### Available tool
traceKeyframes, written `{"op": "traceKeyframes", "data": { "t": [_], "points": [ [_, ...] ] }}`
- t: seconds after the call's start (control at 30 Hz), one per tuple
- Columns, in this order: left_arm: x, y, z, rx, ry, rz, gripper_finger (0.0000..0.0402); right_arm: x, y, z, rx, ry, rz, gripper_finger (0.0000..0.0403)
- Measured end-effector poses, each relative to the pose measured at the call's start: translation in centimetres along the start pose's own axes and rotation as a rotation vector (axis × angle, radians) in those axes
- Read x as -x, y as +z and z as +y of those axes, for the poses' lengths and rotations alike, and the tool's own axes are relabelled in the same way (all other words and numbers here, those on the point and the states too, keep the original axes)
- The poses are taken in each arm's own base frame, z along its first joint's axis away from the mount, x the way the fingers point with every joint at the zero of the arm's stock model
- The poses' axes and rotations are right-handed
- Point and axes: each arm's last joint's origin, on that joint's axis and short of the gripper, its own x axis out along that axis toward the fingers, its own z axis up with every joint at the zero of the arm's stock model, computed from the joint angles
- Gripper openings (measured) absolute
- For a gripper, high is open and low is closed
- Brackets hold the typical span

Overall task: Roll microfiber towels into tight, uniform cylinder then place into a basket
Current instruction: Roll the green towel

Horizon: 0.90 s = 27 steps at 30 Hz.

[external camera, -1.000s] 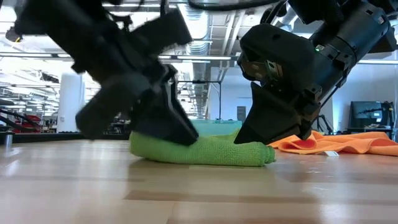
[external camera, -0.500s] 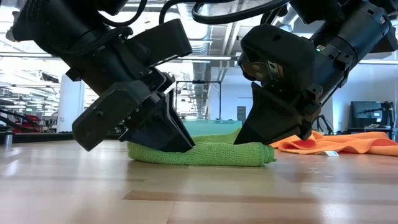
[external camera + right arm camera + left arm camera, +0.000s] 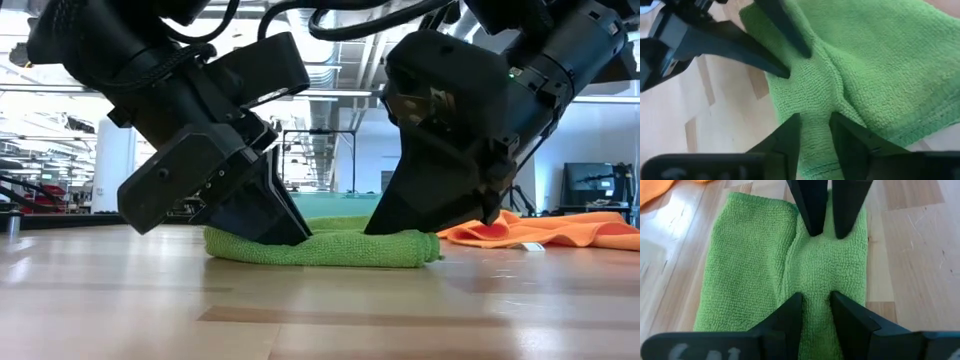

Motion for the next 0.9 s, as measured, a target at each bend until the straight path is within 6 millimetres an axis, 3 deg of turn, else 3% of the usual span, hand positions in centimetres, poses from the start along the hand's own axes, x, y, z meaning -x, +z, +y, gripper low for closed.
{"op": "traceKeyframes", "data": {
  "t": [0.17,0.33,0.53,0.67,0.8,0.9],
  "points": [
    [0.0,0.0,0.0,-0.001,-0.003,0.004,0.0100,2.1,1.3,0.0,0.038,0.067,0.057,0.0157],
    [0.1,-0.1,0.0,-0.001,-0.006,0.011,0.0100,7.6,2.8,1.0,0.153,0.048,-0.044,0.0158],
    [0.1,0.0,0.1,-0.001,0.001,0.008,0.0100,12.1,0.7,2.9,0.337,-0.035,-0.219,0.0151],
    [0.1,0.0,0.1,-0.001,0.001,0.008,0.0100,12.0,-1.9,4.3,0.463,-0.009,-0.217,0.0151],
    [0.1,0.3,0.0,-0.004,0.001,0.010,0.0100,10.3,-4.2,5.2,0.589,0.000,-0.199,0.0152],
    [0.2,0.6,-0.1,-0.019,0.002,0.015,0.0100,8.9,-4.7,5.7,0.700,-0.018,-0.194,0.0151]
  ]
}}
